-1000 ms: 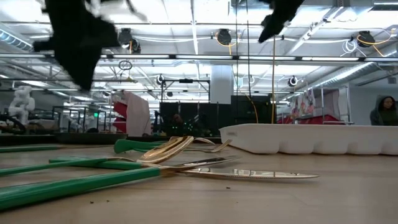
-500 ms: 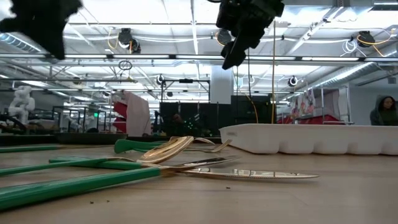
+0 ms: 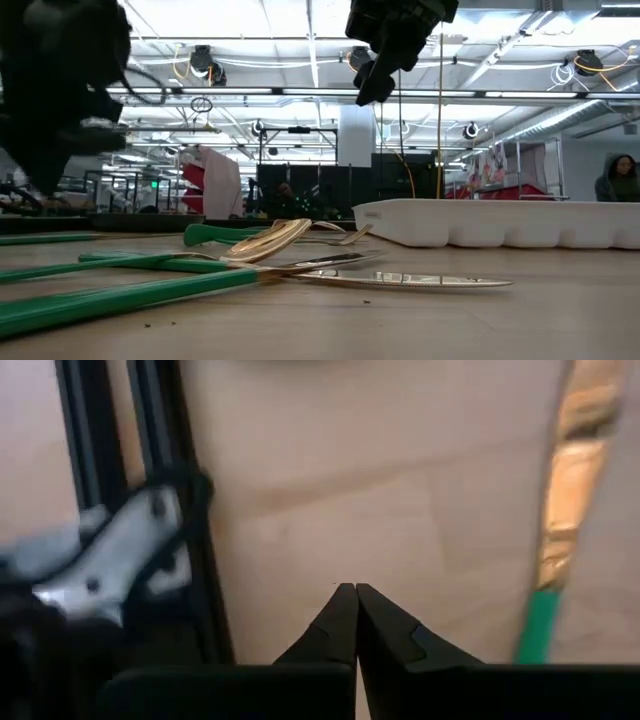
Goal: Sort silverware
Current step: Put the green knife into the silverware tray
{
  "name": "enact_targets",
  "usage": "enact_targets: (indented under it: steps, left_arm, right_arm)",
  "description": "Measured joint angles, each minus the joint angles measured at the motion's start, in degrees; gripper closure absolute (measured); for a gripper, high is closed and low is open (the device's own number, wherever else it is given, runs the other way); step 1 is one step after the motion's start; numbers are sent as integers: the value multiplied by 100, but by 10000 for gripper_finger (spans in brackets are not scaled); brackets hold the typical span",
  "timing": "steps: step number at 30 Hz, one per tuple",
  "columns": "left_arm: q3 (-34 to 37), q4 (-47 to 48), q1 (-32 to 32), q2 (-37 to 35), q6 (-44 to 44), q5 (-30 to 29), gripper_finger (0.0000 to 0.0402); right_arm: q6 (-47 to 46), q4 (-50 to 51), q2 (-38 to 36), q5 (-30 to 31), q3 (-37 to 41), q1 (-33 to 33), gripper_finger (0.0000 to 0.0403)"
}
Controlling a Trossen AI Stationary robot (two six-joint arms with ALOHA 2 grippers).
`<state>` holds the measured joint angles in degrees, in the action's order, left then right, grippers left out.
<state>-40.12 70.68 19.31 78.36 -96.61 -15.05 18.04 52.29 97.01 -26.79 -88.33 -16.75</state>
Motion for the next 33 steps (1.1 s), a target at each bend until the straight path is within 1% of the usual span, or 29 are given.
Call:
enact_targets:
  steps: [2,5,11,13,16,21,24,28,31,33]
  left_arm:
    - [18,-376,-11,260,55,154,399]
    - [18,-933,-36,595,90,175,399]
    - [20,-875,-172,1228,-57,221,400]
    - [22,-1124,-194,1317,34,256,400]
    - [31,-1458,-209,1332,193,263,401]
    - [-127,-1629,-212,1314,120,344,401]
    - [-345,-2214,-207,1231,148,435,401]
    - [-402,-2754,-206,1214,241,455,401]
    - [-402,-3153,-203,1218,224,341,401]
    - [-431,-3282,-198,1200,83,140,401]
  right_arm:
    - [-2,36,0,-4,0,0,150]
    - [-3,56,0,-5,0,-1,150]
    - [-29,101,-2,-42,0,0,150]
    - [-35,180,-3,-61,0,0,150]
    - [20,315,-27,-60,0,0,150]
    - [59,398,-147,-35,2,-1,150]
    - [83,395,-250,-31,2,-1,150]
    - [82,376,-358,-29,2,-1,150]
    - [78,357,-378,-30,2,0,150]
    - [68,367,-378,-26,2,0,150]
